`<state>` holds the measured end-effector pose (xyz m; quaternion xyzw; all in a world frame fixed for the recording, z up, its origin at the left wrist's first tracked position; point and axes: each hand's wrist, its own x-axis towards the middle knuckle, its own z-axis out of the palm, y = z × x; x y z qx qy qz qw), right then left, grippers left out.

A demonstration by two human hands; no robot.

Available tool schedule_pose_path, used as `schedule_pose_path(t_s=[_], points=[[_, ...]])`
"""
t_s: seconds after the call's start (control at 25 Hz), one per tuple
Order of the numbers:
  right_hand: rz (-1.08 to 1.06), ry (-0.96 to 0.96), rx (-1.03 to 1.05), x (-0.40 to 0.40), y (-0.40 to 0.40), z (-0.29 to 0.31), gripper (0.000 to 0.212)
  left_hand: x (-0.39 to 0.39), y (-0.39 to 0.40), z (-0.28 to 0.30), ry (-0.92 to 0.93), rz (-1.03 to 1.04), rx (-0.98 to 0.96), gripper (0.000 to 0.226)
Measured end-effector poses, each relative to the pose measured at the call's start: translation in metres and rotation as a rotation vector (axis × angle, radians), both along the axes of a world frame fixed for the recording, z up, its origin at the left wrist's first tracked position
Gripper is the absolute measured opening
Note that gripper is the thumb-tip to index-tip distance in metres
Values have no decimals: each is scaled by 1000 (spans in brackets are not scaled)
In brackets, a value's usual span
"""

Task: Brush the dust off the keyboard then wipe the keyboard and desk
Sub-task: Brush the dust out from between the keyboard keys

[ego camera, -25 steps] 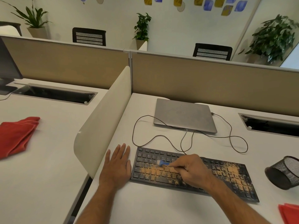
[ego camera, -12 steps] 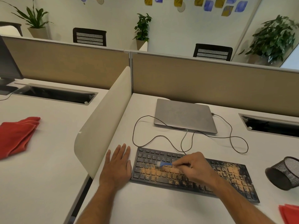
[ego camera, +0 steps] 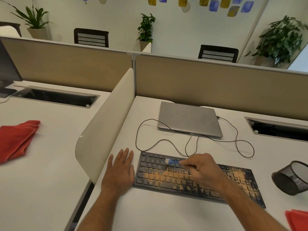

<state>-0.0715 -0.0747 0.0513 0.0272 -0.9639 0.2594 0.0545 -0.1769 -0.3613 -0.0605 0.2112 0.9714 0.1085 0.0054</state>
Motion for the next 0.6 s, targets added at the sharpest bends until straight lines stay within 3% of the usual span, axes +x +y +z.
schedule_pose_path(t_s=[0.16, 0.36, 0.52, 0.6], points=[[111, -124, 110, 6, -3, -6, 28, 0, 0, 0, -5, -3, -2, 77], [-28, -34, -100, 7, 6, -7, 24, 0, 0, 0, 2, -2, -12, 78], [85, -80, 84, 8, -2, -13, 29, 0, 1, 0, 1, 1, -5, 78], [112, -123, 79, 11, -2, -11, 29, 0, 0, 0, 2, 2, -16, 78]])
